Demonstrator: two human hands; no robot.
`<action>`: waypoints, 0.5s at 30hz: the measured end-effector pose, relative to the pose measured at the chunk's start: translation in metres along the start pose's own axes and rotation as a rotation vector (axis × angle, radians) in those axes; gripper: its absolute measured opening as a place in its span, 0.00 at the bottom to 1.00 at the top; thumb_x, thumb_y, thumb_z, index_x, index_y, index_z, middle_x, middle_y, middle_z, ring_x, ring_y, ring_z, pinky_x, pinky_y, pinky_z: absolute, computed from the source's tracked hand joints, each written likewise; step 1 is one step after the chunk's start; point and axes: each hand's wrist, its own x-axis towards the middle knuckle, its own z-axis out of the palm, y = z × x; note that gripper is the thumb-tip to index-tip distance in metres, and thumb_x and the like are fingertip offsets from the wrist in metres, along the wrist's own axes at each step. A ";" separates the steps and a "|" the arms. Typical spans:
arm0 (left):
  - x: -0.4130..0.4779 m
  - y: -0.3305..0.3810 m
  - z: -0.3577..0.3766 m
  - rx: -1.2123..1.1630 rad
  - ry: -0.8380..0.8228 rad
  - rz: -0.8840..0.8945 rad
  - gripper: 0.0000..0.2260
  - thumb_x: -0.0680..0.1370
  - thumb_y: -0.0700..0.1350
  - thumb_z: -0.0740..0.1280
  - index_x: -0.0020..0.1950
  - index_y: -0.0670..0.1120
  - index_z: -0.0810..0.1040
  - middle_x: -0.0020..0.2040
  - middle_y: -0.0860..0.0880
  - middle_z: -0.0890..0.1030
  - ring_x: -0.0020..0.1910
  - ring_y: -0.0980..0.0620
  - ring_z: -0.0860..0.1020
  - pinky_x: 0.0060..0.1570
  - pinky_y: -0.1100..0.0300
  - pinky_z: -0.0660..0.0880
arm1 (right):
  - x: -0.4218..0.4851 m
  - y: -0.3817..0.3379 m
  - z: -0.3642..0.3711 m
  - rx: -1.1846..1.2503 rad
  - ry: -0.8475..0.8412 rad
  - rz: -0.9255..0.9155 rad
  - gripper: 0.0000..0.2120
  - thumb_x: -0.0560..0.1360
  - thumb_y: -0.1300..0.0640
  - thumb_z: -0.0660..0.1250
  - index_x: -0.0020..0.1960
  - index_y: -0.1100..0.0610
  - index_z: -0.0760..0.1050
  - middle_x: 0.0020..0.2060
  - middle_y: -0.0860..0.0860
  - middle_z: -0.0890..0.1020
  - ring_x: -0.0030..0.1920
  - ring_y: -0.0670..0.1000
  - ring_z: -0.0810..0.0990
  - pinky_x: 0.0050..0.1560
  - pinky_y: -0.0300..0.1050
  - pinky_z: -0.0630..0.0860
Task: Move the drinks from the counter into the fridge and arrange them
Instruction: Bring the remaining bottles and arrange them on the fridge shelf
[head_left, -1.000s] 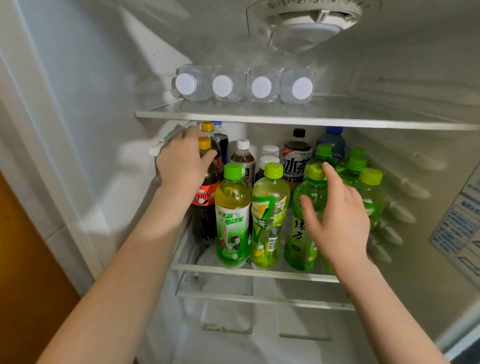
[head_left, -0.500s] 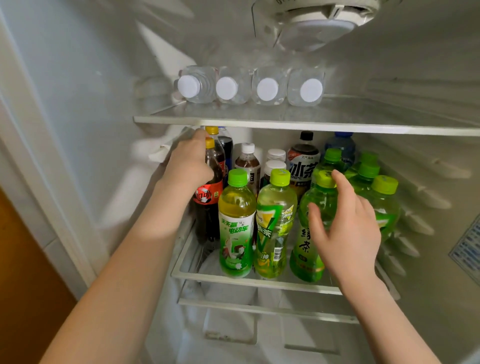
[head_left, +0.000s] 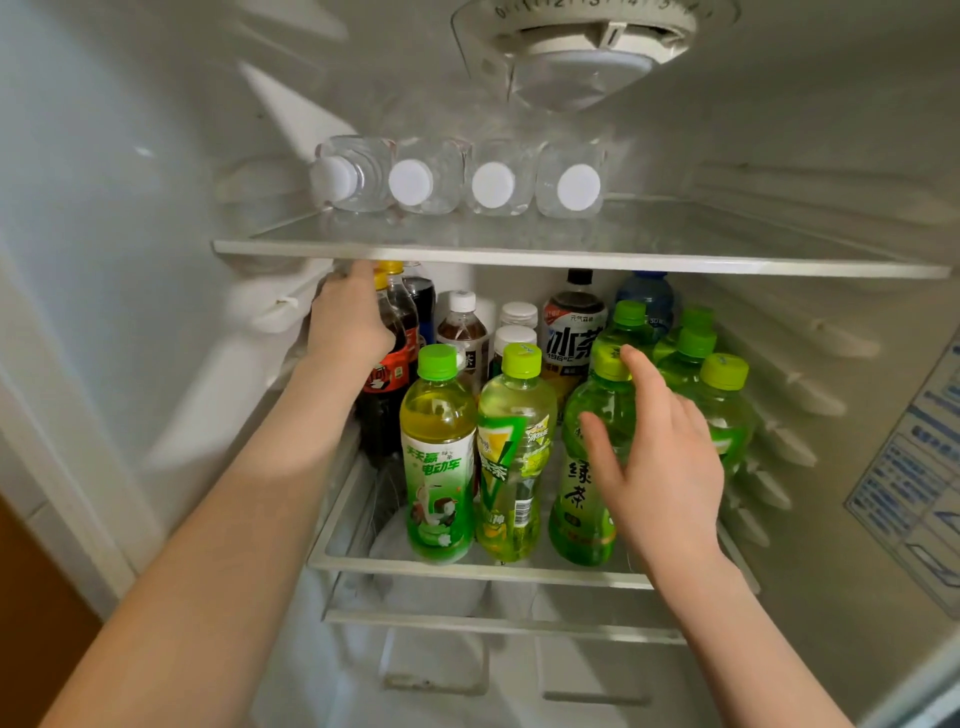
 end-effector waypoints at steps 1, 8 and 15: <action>0.000 0.000 0.000 -0.003 0.006 -0.003 0.28 0.69 0.31 0.68 0.68 0.39 0.66 0.60 0.36 0.75 0.60 0.36 0.74 0.55 0.46 0.73 | 0.000 0.000 0.000 0.002 -0.005 -0.002 0.27 0.72 0.54 0.72 0.68 0.59 0.68 0.47 0.53 0.81 0.48 0.57 0.79 0.39 0.41 0.68; -0.002 -0.001 -0.003 -0.039 -0.023 -0.001 0.32 0.68 0.33 0.71 0.70 0.43 0.64 0.60 0.38 0.76 0.59 0.37 0.75 0.55 0.46 0.74 | 0.000 -0.001 -0.003 0.023 -0.022 -0.002 0.28 0.73 0.53 0.71 0.69 0.59 0.68 0.49 0.54 0.81 0.49 0.58 0.79 0.41 0.46 0.75; -0.013 0.000 -0.006 0.014 0.115 0.108 0.23 0.74 0.39 0.68 0.68 0.42 0.68 0.54 0.37 0.78 0.53 0.34 0.76 0.52 0.45 0.74 | 0.002 0.000 -0.007 0.051 -0.068 -0.006 0.28 0.73 0.52 0.71 0.69 0.58 0.67 0.48 0.54 0.81 0.48 0.58 0.78 0.39 0.44 0.72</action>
